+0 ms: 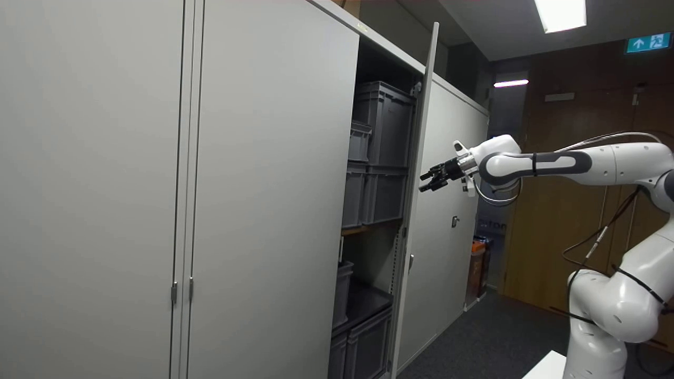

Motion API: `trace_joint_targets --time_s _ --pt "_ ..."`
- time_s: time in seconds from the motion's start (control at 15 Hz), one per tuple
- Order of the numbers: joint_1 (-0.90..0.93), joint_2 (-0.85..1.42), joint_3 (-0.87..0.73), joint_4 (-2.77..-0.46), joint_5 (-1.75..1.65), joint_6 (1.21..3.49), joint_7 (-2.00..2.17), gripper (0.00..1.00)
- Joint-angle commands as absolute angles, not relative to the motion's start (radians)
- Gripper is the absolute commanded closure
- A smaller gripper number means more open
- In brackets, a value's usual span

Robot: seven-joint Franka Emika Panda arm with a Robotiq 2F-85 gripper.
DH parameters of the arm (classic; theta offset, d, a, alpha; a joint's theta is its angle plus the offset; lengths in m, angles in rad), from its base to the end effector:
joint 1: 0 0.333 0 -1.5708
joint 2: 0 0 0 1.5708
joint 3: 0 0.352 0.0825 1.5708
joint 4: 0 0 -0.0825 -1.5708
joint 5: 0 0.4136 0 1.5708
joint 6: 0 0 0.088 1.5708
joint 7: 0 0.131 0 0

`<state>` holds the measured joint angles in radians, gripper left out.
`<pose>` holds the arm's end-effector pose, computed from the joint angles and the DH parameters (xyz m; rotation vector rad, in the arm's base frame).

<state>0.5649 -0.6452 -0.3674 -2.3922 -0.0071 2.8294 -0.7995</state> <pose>0.4480 0.0462 0.6664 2.3478 1.2003 1.5438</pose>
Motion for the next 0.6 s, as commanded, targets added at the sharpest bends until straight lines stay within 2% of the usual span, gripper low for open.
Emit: trace_joint_targets --time_s 0.0,0.53 --pt "0.576 -0.599 -0.359 -2.335 0.041 2.801 -0.837 0.00" --pt "0.542 -0.604 -0.335 -2.371 0.057 2.821 -0.824 0.00"
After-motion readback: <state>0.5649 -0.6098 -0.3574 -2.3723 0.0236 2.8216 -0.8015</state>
